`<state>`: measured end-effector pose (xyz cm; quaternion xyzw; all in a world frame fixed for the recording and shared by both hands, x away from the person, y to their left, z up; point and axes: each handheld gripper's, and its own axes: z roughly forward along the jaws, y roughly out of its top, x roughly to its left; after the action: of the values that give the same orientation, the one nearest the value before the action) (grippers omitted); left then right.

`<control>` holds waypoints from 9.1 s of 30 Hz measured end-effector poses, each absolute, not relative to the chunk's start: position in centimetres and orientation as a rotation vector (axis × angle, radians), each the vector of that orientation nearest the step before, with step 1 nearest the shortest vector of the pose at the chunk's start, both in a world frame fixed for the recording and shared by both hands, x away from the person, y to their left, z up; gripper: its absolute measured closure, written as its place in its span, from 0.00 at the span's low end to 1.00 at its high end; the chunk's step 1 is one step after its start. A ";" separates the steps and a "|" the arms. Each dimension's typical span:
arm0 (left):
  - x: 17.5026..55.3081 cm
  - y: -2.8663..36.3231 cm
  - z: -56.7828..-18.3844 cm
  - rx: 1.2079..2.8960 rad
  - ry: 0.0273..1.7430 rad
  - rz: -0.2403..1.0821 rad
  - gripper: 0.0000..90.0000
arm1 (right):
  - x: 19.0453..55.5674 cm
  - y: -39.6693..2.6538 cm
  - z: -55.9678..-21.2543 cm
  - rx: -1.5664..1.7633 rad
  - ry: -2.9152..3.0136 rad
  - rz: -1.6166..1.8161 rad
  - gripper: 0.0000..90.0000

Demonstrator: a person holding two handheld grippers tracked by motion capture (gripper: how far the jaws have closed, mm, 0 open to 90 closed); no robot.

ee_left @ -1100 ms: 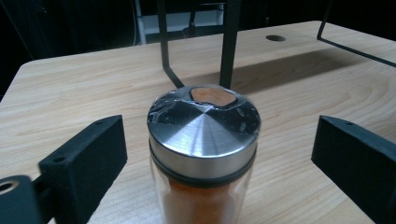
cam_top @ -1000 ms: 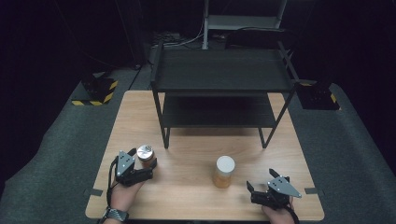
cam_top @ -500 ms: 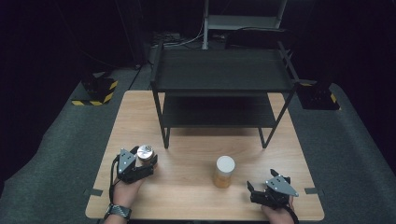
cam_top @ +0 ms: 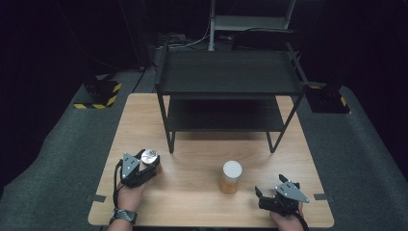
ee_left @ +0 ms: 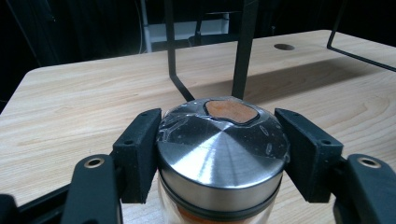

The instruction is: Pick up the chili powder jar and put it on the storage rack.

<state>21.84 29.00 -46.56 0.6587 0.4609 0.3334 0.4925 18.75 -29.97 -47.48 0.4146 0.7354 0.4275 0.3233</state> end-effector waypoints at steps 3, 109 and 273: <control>21.7 28.9 -46.5 1.600 1.118 0.818 0.39 | 18.7 -30.0 -47.5 1.086 1.931 1.120 0.00; 24.4 22.8 -24.4 1.274 0.715 0.896 0.39 | 18.8 -30.4 -47.6 1.086 1.927 1.151 0.01; 20.2 21.9 -37.7 1.536 0.816 0.785 0.00 | 18.3 -30.2 -47.8 1.039 1.926 1.139 0.01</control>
<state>20.15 21.92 -37.75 0.6566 0.3487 0.3357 0.5785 18.33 -30.18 -47.84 0.3974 0.7368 0.4355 0.3311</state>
